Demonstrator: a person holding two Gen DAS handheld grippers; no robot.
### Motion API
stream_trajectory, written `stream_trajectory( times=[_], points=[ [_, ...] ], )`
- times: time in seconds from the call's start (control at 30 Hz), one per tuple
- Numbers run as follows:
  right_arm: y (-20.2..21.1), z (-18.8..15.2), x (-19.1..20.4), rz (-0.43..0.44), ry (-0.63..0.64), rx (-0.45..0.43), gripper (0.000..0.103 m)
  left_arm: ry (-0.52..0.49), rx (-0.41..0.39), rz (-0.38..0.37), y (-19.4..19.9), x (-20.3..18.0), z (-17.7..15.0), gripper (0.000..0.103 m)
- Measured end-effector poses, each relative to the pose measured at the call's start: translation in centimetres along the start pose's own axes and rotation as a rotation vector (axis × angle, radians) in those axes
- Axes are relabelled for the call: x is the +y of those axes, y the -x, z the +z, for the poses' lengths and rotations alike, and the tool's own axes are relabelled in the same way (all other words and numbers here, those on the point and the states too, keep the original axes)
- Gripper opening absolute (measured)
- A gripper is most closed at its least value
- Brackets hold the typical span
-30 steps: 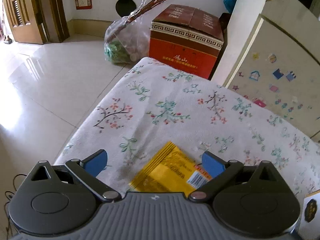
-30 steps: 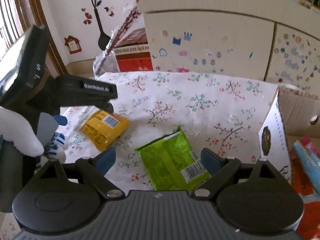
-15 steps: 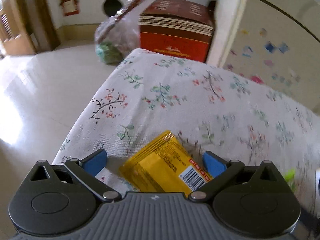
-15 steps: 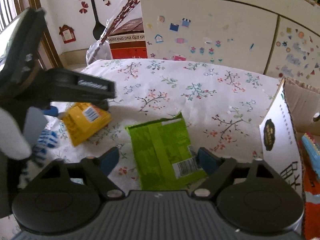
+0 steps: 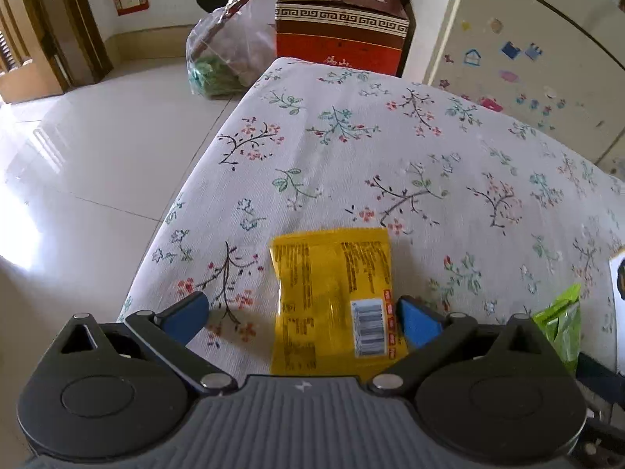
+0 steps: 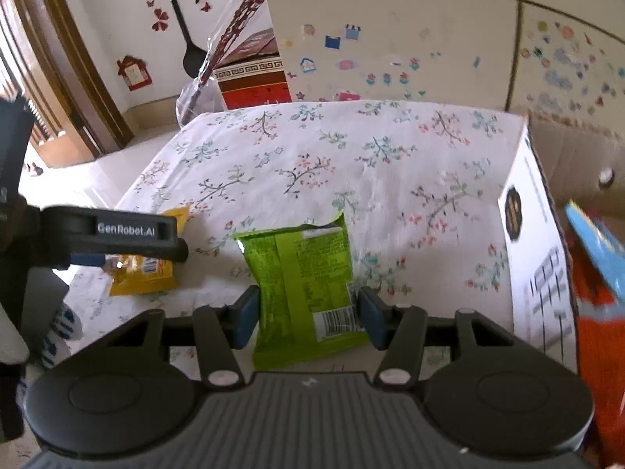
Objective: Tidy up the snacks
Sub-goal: 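Grasp the yellow packet with the left tool while the right tool grasps the green packet, then lift and carry both packets over the cardboard box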
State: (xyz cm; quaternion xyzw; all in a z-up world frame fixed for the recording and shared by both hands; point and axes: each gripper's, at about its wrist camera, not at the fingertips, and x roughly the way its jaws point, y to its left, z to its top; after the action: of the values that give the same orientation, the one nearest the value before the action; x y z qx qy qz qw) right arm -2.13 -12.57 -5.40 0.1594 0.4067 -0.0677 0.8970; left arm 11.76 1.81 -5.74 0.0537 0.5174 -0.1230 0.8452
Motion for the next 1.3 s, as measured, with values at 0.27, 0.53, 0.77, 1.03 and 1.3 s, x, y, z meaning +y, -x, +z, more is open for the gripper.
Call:
stream_trajectory(
  times=[0.27,0.53,0.77,1.03,1.3],
  points=[
    [2.4,-1.4,0.0,0.006,-0.025,0.001,0.055,0.043,-0.018,-0.046,1.9,0.5,-0.8,0.068],
    [5.7,-2.7,-0.1,-0.004,-0.035,-0.033,0.055,0.100,-0.019,-0.077,3.9,1.6,-2.4,0.067],
    [8.2,-4.2,0.0,0.009,-0.039,-0.056,0.055,0.127,-0.053,-0.134,7.2,1.4,-5.1,0.067],
    [10.9,-6.0,-0.1,0.015,-0.038,-0.083,0.055,0.086,-0.108,-0.169,10.5,0.4,-8.2,0.067],
    [14.0,-6.5,-0.3,0.016,-0.034,-0.146,0.055,0.062,-0.181,-0.203,13.7,-0.8,-9.2,0.067]
  ],
)
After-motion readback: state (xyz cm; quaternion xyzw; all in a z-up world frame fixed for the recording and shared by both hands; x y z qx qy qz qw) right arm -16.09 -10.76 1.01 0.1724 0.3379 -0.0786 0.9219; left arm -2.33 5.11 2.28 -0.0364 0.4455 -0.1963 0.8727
